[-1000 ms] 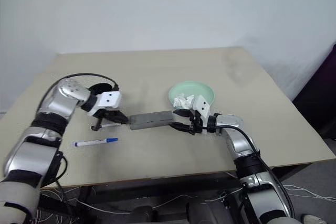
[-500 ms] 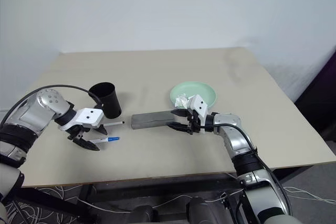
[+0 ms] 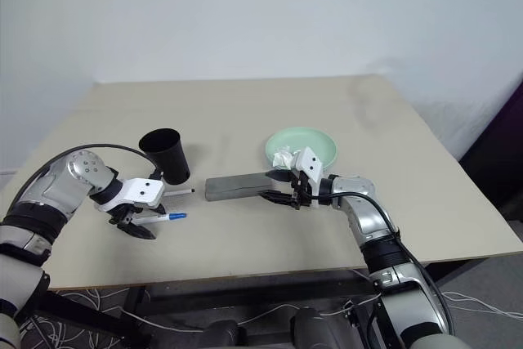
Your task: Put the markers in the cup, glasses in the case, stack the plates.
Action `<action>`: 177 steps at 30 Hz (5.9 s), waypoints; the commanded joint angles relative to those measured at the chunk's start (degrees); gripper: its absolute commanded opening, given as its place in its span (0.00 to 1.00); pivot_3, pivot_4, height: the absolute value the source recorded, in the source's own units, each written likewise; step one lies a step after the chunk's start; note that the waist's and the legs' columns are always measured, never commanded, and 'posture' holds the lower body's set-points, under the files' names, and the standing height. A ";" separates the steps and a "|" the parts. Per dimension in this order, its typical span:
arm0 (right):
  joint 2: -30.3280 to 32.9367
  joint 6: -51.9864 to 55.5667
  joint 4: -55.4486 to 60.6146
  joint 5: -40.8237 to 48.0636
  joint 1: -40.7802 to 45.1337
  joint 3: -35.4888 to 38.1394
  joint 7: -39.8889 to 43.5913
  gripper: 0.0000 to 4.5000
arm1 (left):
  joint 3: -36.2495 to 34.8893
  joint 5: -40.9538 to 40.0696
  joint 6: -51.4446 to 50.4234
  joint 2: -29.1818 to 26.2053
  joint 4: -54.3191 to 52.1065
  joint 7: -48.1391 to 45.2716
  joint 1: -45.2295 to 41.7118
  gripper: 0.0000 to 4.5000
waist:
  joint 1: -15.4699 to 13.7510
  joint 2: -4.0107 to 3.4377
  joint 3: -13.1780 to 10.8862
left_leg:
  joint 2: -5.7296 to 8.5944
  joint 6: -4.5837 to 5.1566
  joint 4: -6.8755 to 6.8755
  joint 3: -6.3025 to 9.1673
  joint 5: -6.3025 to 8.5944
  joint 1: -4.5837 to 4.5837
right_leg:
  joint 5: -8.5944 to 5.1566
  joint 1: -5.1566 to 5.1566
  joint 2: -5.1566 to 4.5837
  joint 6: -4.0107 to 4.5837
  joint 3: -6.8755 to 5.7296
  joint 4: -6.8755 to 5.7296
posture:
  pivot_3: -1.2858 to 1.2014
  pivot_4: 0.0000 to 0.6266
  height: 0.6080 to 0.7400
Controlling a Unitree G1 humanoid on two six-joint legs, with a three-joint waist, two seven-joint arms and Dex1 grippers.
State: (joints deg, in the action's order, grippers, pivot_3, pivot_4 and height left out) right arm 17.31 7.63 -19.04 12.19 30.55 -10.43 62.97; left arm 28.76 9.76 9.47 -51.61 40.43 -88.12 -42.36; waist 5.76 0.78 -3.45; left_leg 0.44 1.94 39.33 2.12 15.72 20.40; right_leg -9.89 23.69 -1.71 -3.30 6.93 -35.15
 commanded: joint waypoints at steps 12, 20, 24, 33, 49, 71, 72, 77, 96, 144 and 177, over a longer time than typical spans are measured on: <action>0.01 0.89 2.37 2.11 1.07 0.90 1.59 0.60 | -4.13 0.90 2.73 1.15 2.73 0.50 -1.76 0.02 | 0.04 0.01 -0.01 | -0.02 0.04 -0.01 -0.06 -0.03 -0.48 | -0.03 -0.13 0.02 0.04 0.05 -0.50 | 0.52 0.00 0.97; 0.11 0.51 2.16 2.20 1.15 0.81 1.41 0.60 | -14.49 -20.28 -16.38 2.80 -13.37 -4.38 -1.60 0.02 | 0.10 0.21 0.02 | 0.02 0.04 0.10 -0.07 -0.02 0.31 | 0.05 0.51 -0.04 -0.10 0.06 -0.50 | 0.52 0.00 0.97; -0.04 0.40 2.33 2.14 0.96 0.67 1.20 0.60 | -23.52 -27.58 -23.57 5.93 -18.01 1.59 -2.18 0.02 | 0.14 0.21 0.01 | -0.01 0.04 0.06 -0.05 -0.02 0.37 | 0.05 0.62 -0.01 -0.15 0.01 -0.51 | 0.52 0.00 0.97; -0.16 0.47 2.68 2.09 0.52 0.27 1.40 0.60 | -40.42 -30.38 -17.86 15.00 -11.88 28.44 -2.75 0.02 | 0.31 0.21 0.01 | -0.06 0.01 0.06 -0.04 -0.03 0.19 | 0.09 0.56 0.03 -0.15 -0.04 -0.61 | 0.52 0.00 0.97; 0.07 0.40 2.07 1.81 1.55 -0.18 2.69 0.60 | -45.00 -28.17 1.45 20.33 6.60 40.90 0.88 0.02 | 0.02 0.28 0.04 | 0.05 -0.01 0.06 -0.06 -0.03 0.27 | 0.09 0.54 -0.04 -0.16 -0.05 -0.51 | 0.52 0.00 0.97; 0.15 0.53 2.33 1.86 1.45 -0.06 2.46 0.60 | -40.19 -29.06 -2.83 14.14 -0.28 24.84 0.20 0.76 | 0.23 0.33 0.02 | 0.03 -0.01 0.04 -0.05 -0.02 0.32 | 0.09 0.57 -0.02 -0.15 -0.06 -0.50 | 0.52 0.00 0.97; 0.15 0.54 2.30 1.83 1.44 -0.09 2.46 0.60 | -39.34 -29.27 -5.09 12.47 -2.23 22.16 0.40 0.76 | 0.40 0.33 0.02 | 0.03 -0.01 0.02 -0.06 -0.02 0.32 | 0.09 0.57 -0.02 -0.15 -0.05 -0.48 | 0.52 0.00 0.97; 0.00 0.46 1.86 1.75 1.67 -0.22 2.49 0.60 | -34.20 -28.23 -14.70 3.21 -9.63 9.13 2.44 0.76 | 0.68 0.31 0.01 | 0.00 -0.01 -0.10 -0.07 -0.02 0.26 | 0.07 0.58 -0.01 -0.14 -0.05 -0.49 | 0.52 0.00 0.97; -0.65 -0.45 0.13 1.56 2.88 0.05 2.20 0.60 | -13.82 -0.85 -3.45 -0.07 17.76 8.30 -8.64 0.76 | 1.15 0.41 -0.01 | -0.01 0.00 -0.10 -0.05 -0.02 0.32 | 0.05 0.64 -0.02 -0.14 -0.07 -0.47 | 0.52 0.00 0.97; -0.11 0.21 1.26 1.58 2.24 -0.42 2.16 0.60 | -19.23 -22.70 -12.31 -2.25 1.61 -4.38 0.31 0.02 | 1.57 0.55 -0.03 | -0.13 0.06 -0.08 -0.01 -0.05 0.36 | 0.06 0.67 -0.08 -0.15 -0.03 -0.53 | 0.52 0.00 0.97; 0.49 0.66 2.26 1.72 1.65 -0.91 2.26 0.60 | -44.57 -25.06 11.72 19.44 8.43 44.68 3.78 0.02 | 1.16 0.55 -0.01 | 0.03 0.02 -0.09 -0.03 -0.05 0.28 | 0.10 0.60 -0.10 -0.15 -0.12 -0.49 | 0.52 0.00 0.97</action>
State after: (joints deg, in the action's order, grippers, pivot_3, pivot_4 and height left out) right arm 17.50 8.61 -19.19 13.32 31.12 -12.17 65.26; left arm -14.94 -15.41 19.19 -31.97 48.81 -43.94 -36.58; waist 6.92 1.33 -3.46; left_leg 0.48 1.96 39.25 2.09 15.67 20.68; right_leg -9.79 24.28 -1.81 -3.44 6.81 -35.64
